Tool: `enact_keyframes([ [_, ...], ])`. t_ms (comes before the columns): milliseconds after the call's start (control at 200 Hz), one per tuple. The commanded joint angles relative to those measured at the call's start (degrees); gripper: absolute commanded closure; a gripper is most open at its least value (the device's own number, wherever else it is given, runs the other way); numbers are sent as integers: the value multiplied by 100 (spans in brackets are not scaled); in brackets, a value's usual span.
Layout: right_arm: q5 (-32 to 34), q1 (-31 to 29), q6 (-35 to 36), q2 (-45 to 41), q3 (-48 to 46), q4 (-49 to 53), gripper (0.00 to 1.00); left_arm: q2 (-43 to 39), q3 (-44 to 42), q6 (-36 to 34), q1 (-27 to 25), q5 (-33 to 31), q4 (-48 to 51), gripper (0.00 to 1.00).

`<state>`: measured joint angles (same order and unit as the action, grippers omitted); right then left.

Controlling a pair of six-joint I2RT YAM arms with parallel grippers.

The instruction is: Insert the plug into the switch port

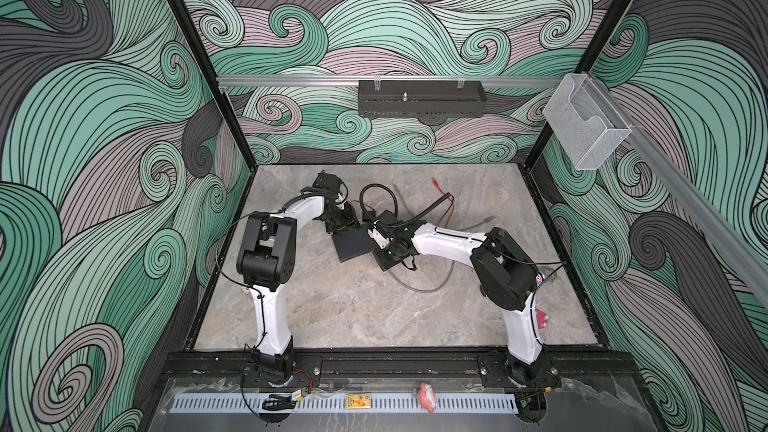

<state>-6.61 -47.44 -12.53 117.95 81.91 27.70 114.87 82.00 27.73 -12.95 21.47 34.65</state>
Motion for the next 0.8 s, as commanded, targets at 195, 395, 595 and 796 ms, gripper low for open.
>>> enact_keyframes([
  [195, 114, -20, 41, -90, 245, 63, 92, 185, -211, 51, -59, -196, 285, 52],
  [395, 231, 11, 101, -44, 309, 110, 92, 184, -215, 52, -65, -196, 288, 52],
  [595, 300, 24, 87, -62, 300, 107, 91, 193, -206, 56, -62, -196, 279, 52],
  [796, 333, 19, 41, -97, 223, 104, 92, 212, -203, 51, -59, -196, 271, 52],
])
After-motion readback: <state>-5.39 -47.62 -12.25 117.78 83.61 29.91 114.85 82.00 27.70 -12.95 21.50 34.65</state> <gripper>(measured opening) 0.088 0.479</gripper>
